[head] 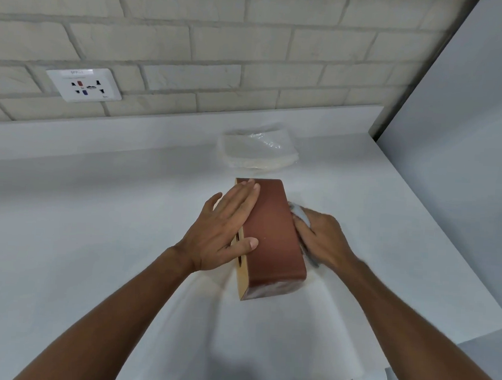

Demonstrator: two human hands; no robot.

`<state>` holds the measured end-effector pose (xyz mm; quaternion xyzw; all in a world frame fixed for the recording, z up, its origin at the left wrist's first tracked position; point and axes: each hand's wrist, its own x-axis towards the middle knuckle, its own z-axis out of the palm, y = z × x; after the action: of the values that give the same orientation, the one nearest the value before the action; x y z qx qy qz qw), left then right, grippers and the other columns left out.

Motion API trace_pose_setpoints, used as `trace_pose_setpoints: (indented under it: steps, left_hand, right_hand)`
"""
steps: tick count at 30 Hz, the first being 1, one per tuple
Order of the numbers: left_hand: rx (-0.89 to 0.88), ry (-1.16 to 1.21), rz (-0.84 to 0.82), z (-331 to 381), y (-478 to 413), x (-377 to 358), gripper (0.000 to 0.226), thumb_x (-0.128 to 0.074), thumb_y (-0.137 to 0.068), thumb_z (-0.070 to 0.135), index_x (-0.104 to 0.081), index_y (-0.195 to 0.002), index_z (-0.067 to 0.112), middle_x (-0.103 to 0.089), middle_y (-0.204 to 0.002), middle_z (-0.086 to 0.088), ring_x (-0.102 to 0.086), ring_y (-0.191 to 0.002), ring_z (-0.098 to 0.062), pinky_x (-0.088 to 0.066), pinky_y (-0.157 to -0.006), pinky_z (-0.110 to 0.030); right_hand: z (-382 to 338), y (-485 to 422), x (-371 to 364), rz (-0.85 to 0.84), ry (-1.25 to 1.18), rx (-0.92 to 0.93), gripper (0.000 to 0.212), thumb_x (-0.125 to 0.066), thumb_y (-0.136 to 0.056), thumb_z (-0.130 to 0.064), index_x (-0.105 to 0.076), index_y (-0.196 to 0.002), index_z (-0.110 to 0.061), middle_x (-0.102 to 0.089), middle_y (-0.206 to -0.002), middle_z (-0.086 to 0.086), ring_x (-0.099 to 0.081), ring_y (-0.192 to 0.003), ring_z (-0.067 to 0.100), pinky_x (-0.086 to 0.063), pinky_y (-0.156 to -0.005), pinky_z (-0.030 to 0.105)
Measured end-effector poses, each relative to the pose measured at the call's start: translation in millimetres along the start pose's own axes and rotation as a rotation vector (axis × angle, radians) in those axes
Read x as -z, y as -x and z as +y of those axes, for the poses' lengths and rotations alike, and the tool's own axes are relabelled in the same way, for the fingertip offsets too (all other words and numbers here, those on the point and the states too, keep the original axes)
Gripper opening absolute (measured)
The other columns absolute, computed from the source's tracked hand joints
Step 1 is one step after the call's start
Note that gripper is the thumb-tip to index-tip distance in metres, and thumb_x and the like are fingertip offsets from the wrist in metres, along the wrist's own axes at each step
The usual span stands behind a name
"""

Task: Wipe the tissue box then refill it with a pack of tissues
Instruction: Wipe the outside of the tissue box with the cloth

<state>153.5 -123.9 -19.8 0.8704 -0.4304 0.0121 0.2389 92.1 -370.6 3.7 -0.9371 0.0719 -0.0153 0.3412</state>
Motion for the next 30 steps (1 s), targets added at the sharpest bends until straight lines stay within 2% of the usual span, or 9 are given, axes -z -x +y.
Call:
trace_pose_setpoints:
  steps: [2, 5, 8, 10, 12, 16, 19, 25, 30]
  left_hand:
    - [0.016, -0.026, -0.007, 0, 0, 0, 0.090, -0.021, -0.099, 0.071, 0.002, -0.166, 0.016, 0.004, -0.175, -0.002, 0.003, -0.161, -0.015, -0.021, -0.123, -0.060]
    - [0.022, -0.016, 0.006, 3, 0, 1, 0.090, -0.024, -0.098, 0.068, -0.001, -0.166, 0.014, 0.002, -0.175, -0.003, 0.002, -0.162, -0.015, -0.021, -0.123, -0.060]
    - [0.024, -0.009, 0.020, 3, 0, 0, 0.090, -0.026, -0.099, 0.066, -0.004, -0.166, 0.012, -0.001, -0.175, -0.004, 0.001, -0.162, -0.016, -0.023, -0.121, -0.061]
    - [0.022, 0.001, 0.037, 3, 0, -1, 0.091, -0.023, -0.099, 0.068, -0.004, -0.166, 0.011, -0.001, -0.175, -0.005, 0.000, -0.162, -0.017, -0.024, -0.120, -0.062]
    - [0.013, 0.020, 0.045, 3, -1, -2, 0.091, -0.018, -0.099, 0.072, -0.004, -0.166, 0.012, -0.002, -0.175, -0.006, -0.001, -0.162, -0.018, -0.025, -0.120, -0.062]
    - [0.006, 0.045, 0.055, 2, -3, -1, 0.092, -0.016, -0.099, 0.074, -0.007, -0.166, 0.011, -0.004, -0.175, -0.007, -0.004, -0.162, -0.020, -0.025, -0.119, -0.063]
    - [0.010, 0.045, 0.058, 2, -2, -3, 0.092, -0.017, -0.100, 0.073, -0.008, -0.166, 0.010, -0.005, -0.175, -0.008, -0.004, -0.162, -0.020, -0.025, -0.119, -0.063]
    - [0.040, -0.007, 0.040, 3, -2, -3, 0.092, -0.016, -0.099, 0.073, -0.006, -0.166, 0.010, -0.003, -0.175, -0.006, -0.002, -0.162, -0.017, -0.023, -0.121, -0.062]
    - [0.050, -0.001, 0.054, 6, -1, -4, 0.088, -0.025, -0.099, 0.063, -0.006, -0.166, 0.009, -0.002, -0.175, -0.006, -0.002, -0.162, -0.017, -0.023, -0.120, -0.061]
  right_hand:
    - [10, 12, -3, 0.125, -0.320, -0.266, 0.041, -0.047, -0.100, -0.038, -0.067, -0.076, -0.012, -0.069, -0.065, 0.008, -0.068, -0.070, 0.024, -0.052, -0.073, 0.040]
    - [12, 12, 8, 0.238, -0.527, -0.415, 0.047, -0.049, -0.098, -0.041, -0.065, -0.081, 0.000, -0.069, -0.075, 0.018, -0.066, -0.072, 0.027, -0.051, -0.072, 0.044]
    - [-13, 15, 11, 0.139, -0.383, -0.205, 0.042, -0.048, -0.100, -0.044, -0.067, -0.084, -0.010, -0.065, -0.063, 0.002, -0.062, -0.065, 0.019, -0.047, -0.068, 0.034]
    - [-24, 25, 5, 0.061, -0.069, 0.029, 0.032, -0.047, -0.101, -0.039, -0.069, -0.117, -0.022, -0.073, -0.084, -0.003, -0.067, -0.079, 0.019, -0.049, -0.075, 0.028]
    - [-29, 27, 5, 0.091, 0.113, 0.157, 0.041, -0.046, -0.102, -0.036, -0.052, -0.141, -0.028, -0.074, -0.105, -0.001, -0.068, -0.092, 0.019, -0.046, -0.080, 0.023]
    - [-41, -9, 13, 0.042, 0.109, 0.146, 0.036, -0.042, -0.104, -0.035, -0.055, -0.137, -0.027, -0.074, -0.096, 0.007, -0.067, -0.091, 0.027, -0.046, -0.075, 0.029]
    - [-48, -38, 12, -0.001, 0.104, 0.140, 0.029, -0.040, -0.105, -0.033, -0.061, -0.125, -0.030, -0.070, -0.087, -0.003, -0.066, -0.090, 0.021, -0.038, -0.069, 0.025]
    - [-43, -9, 7, 0.019, 0.216, 0.237, 0.039, -0.047, -0.102, -0.029, -0.050, -0.141, -0.021, -0.060, -0.137, 0.001, -0.063, -0.111, 0.028, -0.048, -0.089, 0.033]
    - [-22, 74, -3, 0.094, 0.254, 0.458, 0.047, -0.048, -0.095, -0.034, -0.057, -0.137, -0.015, -0.051, -0.145, -0.003, -0.046, -0.135, 0.009, -0.045, -0.104, 0.028]
